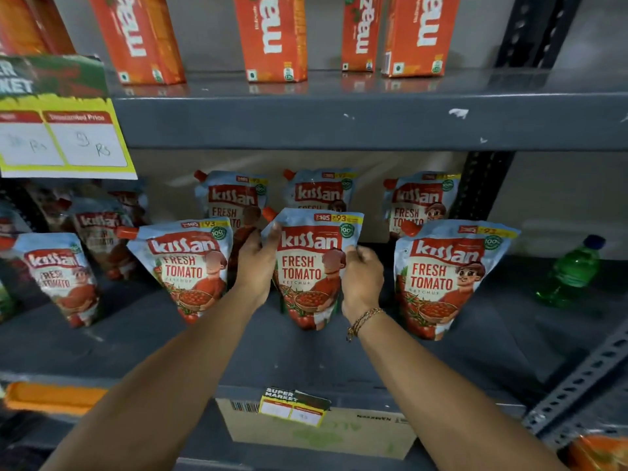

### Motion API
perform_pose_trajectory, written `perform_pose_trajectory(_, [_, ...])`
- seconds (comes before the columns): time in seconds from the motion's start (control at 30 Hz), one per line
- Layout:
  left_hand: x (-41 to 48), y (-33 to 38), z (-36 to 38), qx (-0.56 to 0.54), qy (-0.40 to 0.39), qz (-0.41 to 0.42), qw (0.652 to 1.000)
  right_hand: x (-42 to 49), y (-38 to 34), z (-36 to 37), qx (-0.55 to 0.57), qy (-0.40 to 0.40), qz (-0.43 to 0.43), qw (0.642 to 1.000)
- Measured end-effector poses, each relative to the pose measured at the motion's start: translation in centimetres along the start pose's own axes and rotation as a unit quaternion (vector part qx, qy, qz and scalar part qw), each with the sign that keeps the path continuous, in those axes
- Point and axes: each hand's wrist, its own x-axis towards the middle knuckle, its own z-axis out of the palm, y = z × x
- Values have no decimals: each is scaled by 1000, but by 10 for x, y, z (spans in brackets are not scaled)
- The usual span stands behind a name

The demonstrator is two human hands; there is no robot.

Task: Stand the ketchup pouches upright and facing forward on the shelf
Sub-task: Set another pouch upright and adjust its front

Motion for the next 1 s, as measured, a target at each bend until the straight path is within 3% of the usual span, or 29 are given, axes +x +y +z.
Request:
perform_pose_trajectory(0.1, [-1, -2, 11, -61, 6, -20, 998, 2, 3, -4, 2, 21, 2, 1000])
perform_pose_trajectory(0.33, [1, -9, 13, -87, 8, -2, 996, 4, 7, -8, 5, 9, 5, 1000])
perform_pose_trajectory(0.5, [1, -12, 9, -72, -3, 1, 997, -3, 5, -14, -33, 17, -46, 998])
perform_pose_trajectory(0.63, [2, -16, -5, -12, -66, 6, 998, -12, 17, -18, -107, -38, -84, 990])
perform_pose_trajectory(0.77, [-1, -25, -17, 5, -81, 2, 997, -30, 39, -12, -137, 21, -82, 987])
perform_pose_trajectory(0.9, [-3, -22, -18, 15, -76, 11, 997, -57, 44, -1, -134, -46, -132, 981])
perform_pose_trajectory(1.0, [-6, -28, -32, 67, -68, -17, 995, -68, 37, 17, -172, -136, -195, 956])
